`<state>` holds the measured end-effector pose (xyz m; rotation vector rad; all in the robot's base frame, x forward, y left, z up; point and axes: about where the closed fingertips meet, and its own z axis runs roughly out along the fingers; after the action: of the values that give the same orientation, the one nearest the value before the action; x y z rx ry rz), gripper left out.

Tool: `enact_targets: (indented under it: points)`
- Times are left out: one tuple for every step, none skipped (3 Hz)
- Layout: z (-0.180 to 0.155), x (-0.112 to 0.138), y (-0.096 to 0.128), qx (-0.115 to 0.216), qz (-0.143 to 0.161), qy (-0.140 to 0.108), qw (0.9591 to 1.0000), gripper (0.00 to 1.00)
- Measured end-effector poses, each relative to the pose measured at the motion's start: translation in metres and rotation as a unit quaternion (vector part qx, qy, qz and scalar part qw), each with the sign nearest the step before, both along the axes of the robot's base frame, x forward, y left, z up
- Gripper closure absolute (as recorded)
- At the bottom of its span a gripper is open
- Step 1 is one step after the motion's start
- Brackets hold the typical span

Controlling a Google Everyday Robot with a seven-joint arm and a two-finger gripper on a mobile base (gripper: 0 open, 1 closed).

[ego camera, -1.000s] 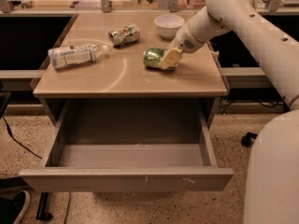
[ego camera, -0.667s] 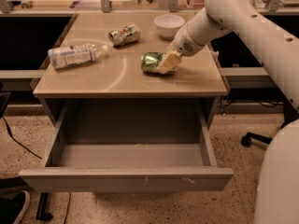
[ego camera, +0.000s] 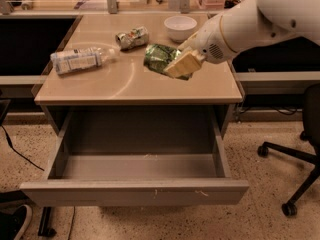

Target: Place green can into top drawer

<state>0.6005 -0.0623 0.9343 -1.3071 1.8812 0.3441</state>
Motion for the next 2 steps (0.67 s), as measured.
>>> enact_targets:
  points:
    - [-0.002, -0.060, 0.008, 0.052, -0.024, 0.011, 0.9983, 1.00]
    - [-0.056, -0.093, -0.016, 0.065, -0.064, 0.054, 0.9944, 1.00]
